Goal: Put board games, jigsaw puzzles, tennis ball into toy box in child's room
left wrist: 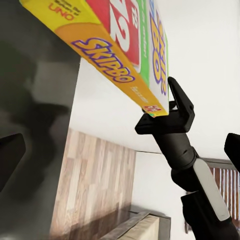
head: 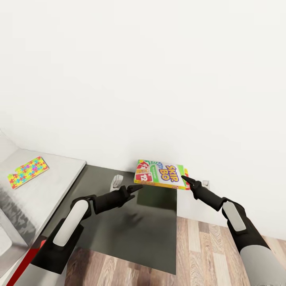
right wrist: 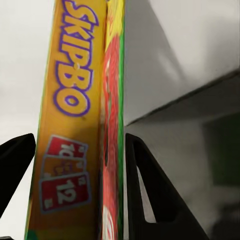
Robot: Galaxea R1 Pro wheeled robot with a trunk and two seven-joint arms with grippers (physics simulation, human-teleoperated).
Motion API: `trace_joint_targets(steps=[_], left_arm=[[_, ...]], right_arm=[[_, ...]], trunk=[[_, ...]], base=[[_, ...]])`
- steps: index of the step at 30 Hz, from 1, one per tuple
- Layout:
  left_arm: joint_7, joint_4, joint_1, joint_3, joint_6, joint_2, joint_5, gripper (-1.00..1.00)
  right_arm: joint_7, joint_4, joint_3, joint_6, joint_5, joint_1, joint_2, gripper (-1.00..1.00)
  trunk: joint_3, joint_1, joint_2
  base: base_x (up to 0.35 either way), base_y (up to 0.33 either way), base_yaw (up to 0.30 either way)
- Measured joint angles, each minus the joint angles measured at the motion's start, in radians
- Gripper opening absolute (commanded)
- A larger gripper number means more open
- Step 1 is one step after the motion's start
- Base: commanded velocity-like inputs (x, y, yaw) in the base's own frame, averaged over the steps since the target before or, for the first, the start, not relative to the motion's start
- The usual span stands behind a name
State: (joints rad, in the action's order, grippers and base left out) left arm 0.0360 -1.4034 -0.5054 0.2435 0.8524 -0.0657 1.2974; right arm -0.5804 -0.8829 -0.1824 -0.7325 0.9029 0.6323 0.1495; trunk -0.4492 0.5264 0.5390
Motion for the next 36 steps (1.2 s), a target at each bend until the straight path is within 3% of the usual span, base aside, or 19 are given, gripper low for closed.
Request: trace_joint_targets(steps=[8, 20, 36], left_arm=[[0.0, 0.0, 0.0, 0.0, -0.001, -0.001, 0.0, 1.0], [0.0, 0.0, 0.0, 0.001, -0.001, 0.0, 0.0, 1.0], [0.001, 0.002, 0.0, 0.008, 0.0, 0.0, 0.0, 1.0]], right_arm=[[0.0, -0.025, 0.001, 0.0, -0.004, 0.0, 0.0, -1.0], [-0.001, -0.027, -0.003, -0.008, 0.032, 0.0, -0.001, -1.0], [-0.001, -0.026, -0.002, -0.006, 0.023, 0.0, 0.0, -1.0]], trunk=[[0.026, -0.031, -0.056], [0.065, -0.077, -0.14], [0.081, -0.077, -0.141]], base=[[0.0, 0.0, 0.011], [0.0, 0.0, 0.007], [0.0, 0.0, 0.071]])
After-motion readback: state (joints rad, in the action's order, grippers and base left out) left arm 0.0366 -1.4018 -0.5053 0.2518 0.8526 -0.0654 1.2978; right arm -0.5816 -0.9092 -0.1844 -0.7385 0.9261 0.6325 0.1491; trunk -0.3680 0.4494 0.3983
